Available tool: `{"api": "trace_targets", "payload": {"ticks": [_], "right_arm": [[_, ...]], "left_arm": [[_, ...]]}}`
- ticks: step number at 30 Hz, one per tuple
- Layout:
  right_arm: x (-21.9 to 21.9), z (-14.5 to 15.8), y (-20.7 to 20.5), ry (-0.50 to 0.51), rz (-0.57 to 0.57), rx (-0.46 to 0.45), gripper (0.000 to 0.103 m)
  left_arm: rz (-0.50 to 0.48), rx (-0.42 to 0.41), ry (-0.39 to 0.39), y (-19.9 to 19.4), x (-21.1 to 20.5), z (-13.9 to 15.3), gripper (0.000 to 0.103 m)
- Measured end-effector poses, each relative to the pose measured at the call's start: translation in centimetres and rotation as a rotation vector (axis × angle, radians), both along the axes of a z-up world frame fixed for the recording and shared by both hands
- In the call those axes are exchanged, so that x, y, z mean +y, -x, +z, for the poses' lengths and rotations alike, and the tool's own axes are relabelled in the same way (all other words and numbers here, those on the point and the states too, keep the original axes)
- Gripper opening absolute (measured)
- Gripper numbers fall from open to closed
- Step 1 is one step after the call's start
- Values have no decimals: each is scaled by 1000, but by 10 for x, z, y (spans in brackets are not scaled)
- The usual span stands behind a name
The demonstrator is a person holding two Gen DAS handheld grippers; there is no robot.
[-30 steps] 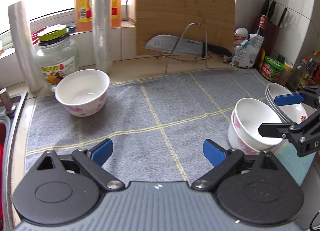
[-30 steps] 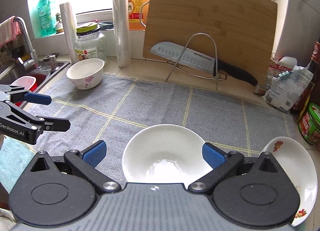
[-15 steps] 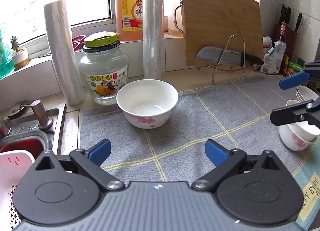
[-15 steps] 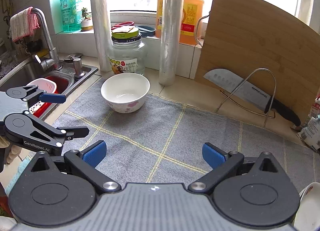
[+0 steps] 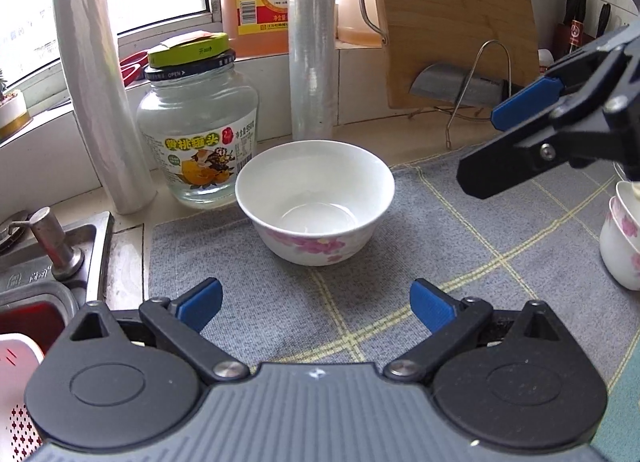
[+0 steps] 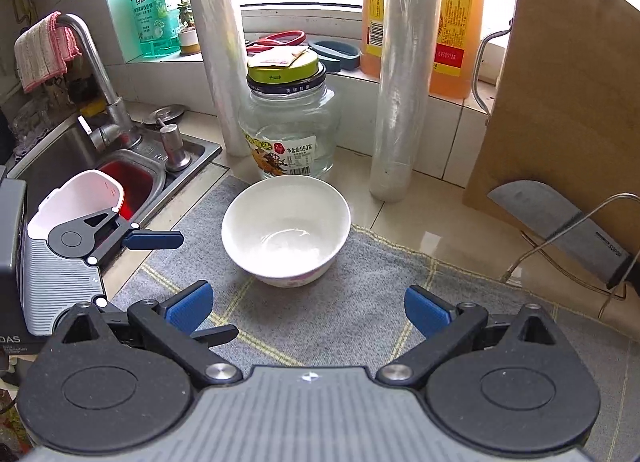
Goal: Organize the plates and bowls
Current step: 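Close the right tool on the rim of the pink-flowered bowl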
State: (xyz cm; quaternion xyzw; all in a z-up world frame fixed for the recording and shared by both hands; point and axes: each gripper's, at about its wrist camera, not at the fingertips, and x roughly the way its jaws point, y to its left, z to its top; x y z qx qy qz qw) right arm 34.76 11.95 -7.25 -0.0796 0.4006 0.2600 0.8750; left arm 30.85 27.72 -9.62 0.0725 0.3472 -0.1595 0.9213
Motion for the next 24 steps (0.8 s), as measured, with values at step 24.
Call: {"api": "trace_targets", "payload": {"ticks": [24], "right_arm": [[38,-22,-80,-39,19,84,86]], "left_arm": [[-71,-37,13,-44,-6,-13,99]]}}
